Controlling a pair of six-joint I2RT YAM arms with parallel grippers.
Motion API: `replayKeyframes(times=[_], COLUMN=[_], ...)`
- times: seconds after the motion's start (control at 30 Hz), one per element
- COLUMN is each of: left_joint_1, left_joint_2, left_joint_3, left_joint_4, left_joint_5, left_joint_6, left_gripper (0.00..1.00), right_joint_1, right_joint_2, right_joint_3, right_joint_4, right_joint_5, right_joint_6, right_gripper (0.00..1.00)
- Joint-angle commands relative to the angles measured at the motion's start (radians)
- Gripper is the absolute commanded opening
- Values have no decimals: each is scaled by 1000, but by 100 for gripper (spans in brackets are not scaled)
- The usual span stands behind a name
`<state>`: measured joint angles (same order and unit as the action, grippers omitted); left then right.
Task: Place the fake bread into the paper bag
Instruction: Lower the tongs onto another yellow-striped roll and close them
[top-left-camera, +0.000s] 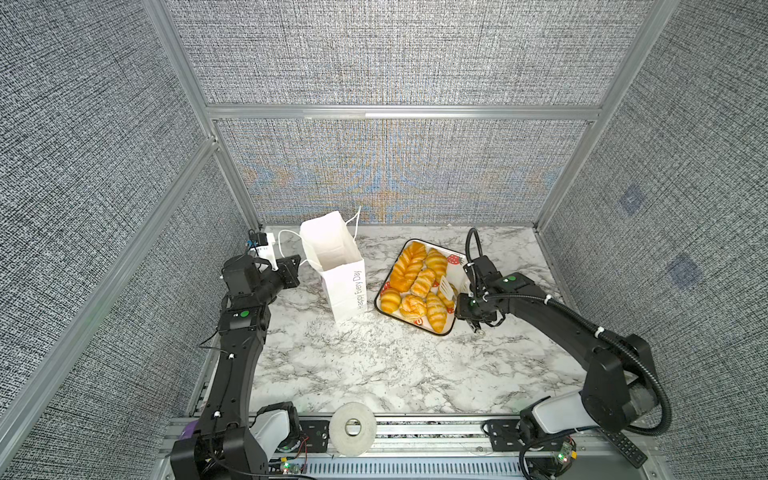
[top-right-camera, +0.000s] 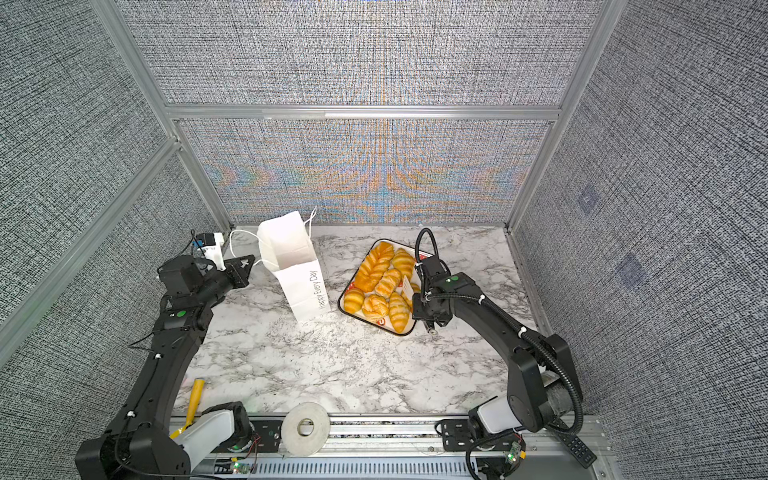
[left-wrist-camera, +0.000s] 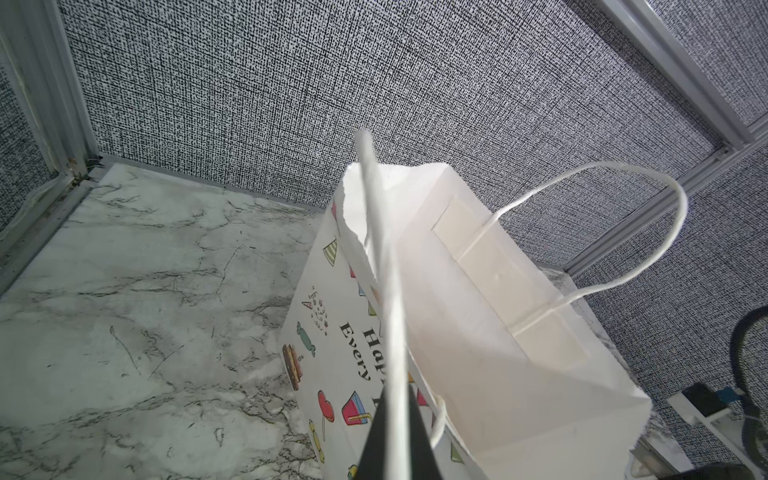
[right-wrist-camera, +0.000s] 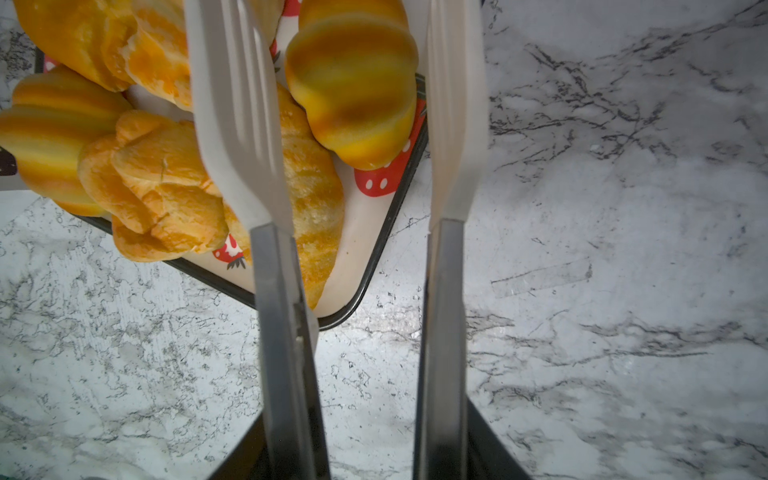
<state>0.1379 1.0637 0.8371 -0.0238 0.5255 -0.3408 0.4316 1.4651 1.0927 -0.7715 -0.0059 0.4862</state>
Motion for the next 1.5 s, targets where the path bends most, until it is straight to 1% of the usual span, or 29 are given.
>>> replayKeyframes(times=[0.0,1.0,1.23,1.33,1.47], left_joint_1=[0,0,-1,0,0], left_joint_2=[2,-3,-6,-6,-8], left_joint_3=[-2,-2,0,0,-3], left_joint_4=[16,12,10,11,10], left_joint_5=[5,-2,-4,-4,-7], left_joint_6=[4,9,10,10,11], left_gripper=[0,0,0,0,0], right_joint_1=[0,-5,-5,-8,-11], right_joint_2=[6,97,86,75,65], right_joint_3=[-5,13,1,5,15], right_joint_4=[21,67,63,58,48], right_joint_5=[1,-26,-19,-14,-8], right_joint_6=[3,-6,-7,-9,-14], right_gripper=[49,50,49,48,40])
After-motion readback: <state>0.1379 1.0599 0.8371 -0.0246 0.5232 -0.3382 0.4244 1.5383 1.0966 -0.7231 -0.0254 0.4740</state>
